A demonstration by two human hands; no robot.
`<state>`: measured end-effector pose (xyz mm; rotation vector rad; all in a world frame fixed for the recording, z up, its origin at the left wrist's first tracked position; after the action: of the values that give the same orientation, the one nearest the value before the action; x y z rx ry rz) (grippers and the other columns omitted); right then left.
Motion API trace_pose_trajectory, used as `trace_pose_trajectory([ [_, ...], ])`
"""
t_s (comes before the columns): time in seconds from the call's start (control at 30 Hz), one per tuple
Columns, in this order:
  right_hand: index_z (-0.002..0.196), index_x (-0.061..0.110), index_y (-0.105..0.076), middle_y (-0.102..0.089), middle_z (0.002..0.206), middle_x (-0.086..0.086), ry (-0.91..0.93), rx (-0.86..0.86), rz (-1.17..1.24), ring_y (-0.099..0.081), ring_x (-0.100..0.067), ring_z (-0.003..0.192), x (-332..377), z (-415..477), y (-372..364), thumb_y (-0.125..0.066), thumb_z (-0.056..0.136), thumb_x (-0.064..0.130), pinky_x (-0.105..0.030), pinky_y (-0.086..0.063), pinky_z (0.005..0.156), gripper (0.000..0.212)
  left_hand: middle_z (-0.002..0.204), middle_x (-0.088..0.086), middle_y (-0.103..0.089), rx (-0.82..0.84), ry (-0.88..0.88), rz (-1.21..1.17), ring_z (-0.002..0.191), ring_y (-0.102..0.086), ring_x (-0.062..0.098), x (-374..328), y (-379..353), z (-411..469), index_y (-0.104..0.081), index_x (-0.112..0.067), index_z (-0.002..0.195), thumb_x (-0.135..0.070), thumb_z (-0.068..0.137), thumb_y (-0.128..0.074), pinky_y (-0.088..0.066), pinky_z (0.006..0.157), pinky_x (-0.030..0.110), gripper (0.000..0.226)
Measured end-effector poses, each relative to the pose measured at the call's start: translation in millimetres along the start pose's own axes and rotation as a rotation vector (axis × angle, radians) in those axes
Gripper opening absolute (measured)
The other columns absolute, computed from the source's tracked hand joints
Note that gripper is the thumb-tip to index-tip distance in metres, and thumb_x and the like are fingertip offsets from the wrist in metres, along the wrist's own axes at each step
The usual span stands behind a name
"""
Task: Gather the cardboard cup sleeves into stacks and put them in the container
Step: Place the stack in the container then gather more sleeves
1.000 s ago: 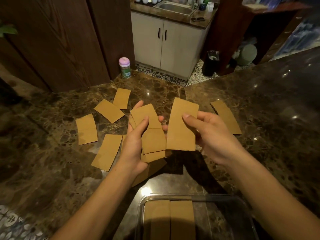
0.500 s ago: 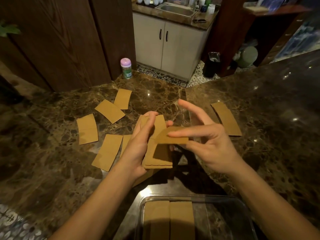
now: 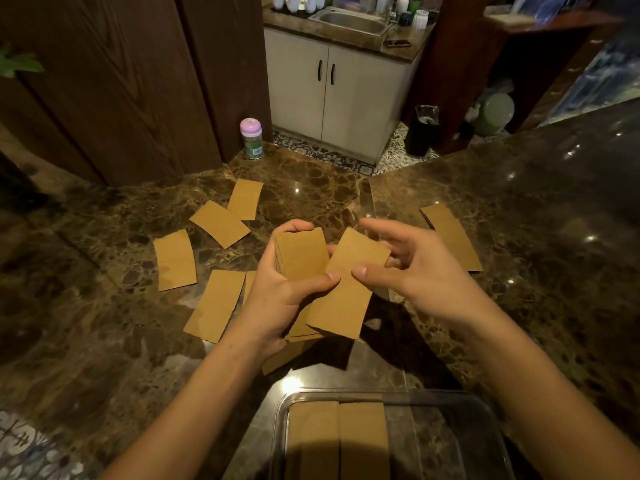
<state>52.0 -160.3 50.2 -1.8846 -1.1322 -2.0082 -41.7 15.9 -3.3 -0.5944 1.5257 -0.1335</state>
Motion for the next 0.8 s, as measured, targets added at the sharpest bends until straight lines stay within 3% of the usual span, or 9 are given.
trace_pose_trajectory([
  [0.17, 0.138, 0.014, -0.064, -0.078, 0.121, -0.007, -0.006, -0.005, 0.285, -0.078, -0.023, 0.106, -8, -3, -2, -0.074, 0.093, -0.004, -0.032, -0.064, 0.079, 0.050, 0.111, 0.014, -0.075, 0.041, -0.028, 0.022, 0.098, -0.073, 0.029, -1, -3, -1, -0.057, -0.028, 0.126, 0.006, 0.078, -0.080, -0.061, 0.076, 0.040, 0.063],
  [0.27, 0.146, 0.031, -0.058, -0.073, 0.125, 0.008, 0.038, 0.012, 0.146, -0.073, -0.013, 0.111, -6, -4, -1, -0.079, 0.090, 0.001, -0.028, -0.062, 0.083, 0.067, 0.111, 0.016, -0.075, 0.048, -0.045, 0.032, 0.101, -0.071, 0.032, 0, -4, -1, -0.056, -0.027, 0.127, 0.003, 0.080, -0.079, -0.061, 0.079, 0.041, 0.060],
  [0.33, 0.140, 0.037, -0.063, -0.072, 0.113, 0.019, 0.066, -0.001, 0.077, -0.070, -0.003, 0.106, -4, -5, 0, -0.080, 0.090, 0.005, -0.024, -0.059, 0.084, 0.062, 0.112, 0.016, -0.075, 0.039, -0.022, -0.018, 0.100, -0.071, 0.031, 0, -5, -2, -0.058, -0.027, 0.126, -0.005, 0.084, -0.080, -0.060, 0.077, 0.039, 0.053],
  [0.43, 0.118, 0.023, -0.071, -0.077, 0.102, 0.006, 0.016, -0.209, 0.324, -0.074, -0.011, 0.093, -3, -4, 4, -0.080, 0.090, 0.008, -0.022, -0.059, 0.070, 0.033, 0.112, 0.008, -0.074, -0.014, 0.022, -0.094, 0.088, -0.072, 0.032, -2, -8, -3, -0.060, -0.030, 0.125, -0.025, 0.082, -0.083, -0.062, 0.067, 0.041, 0.048],
  [0.53, 0.111, 0.008, -0.071, -0.082, 0.095, -0.009, -0.059, -0.334, 0.561, -0.079, -0.018, 0.085, -5, -6, 2, -0.080, 0.090, 0.009, -0.023, -0.060, 0.065, 0.023, 0.116, 0.009, -0.069, -0.020, -0.023, -0.103, 0.090, -0.071, 0.033, -5, -11, -3, -0.060, -0.030, 0.125, -0.025, 0.078, -0.085, -0.062, 0.068, 0.045, 0.053],
  [0.63, 0.100, 0.005, -0.072, -0.082, 0.088, -0.010, -0.041, -0.376, 0.496, -0.080, -0.020, 0.082, -4, -14, -8, -0.081, 0.089, 0.013, -0.026, -0.062, 0.065, 0.016, 0.110, 0.002, -0.071, -0.029, -0.088, -0.104, 0.098, -0.070, 0.028, -8, -14, -1, -0.059, -0.031, 0.128, -0.012, 0.077, -0.086, -0.061, 0.075, 0.045, 0.061],
  [0.73, 0.087, 0.006, -0.069, -0.080, 0.079, -0.010, 0.025, -0.364, 0.335, -0.080, -0.026, 0.075, -3, -26, -23, -0.082, 0.090, 0.020, -0.040, -0.066, 0.062, 0.018, 0.120, 0.014, -0.072, 0.013, -0.096, -0.215, 0.102, -0.069, 0.029, -11, -20, 5, -0.054, -0.028, 0.135, -0.005, 0.089, -0.073, -0.059, 0.084, 0.045, 0.055],
  [0.8, 0.080, 0.010, -0.068, -0.077, 0.074, -0.008, 0.111, -0.342, 0.208, -0.076, -0.024, 0.068, 0, -32, -32, -0.082, 0.089, 0.026, -0.041, -0.064, 0.056, 0.023, 0.119, 0.018, -0.071, 0.023, -0.086, -0.275, 0.099, -0.069, 0.028, -13, -23, 8, -0.051, -0.026, 0.138, -0.008, 0.096, -0.064, -0.060, 0.084, 0.044, 0.047],
])
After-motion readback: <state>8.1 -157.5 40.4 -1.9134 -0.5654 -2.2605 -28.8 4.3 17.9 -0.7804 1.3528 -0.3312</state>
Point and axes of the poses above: each hand's wrist, its own z-axis towards the middle knuckle, its own y-axis out of the back of the hand, x = y × z, the point moved 3 cm from there along z, towards the middle knuckle
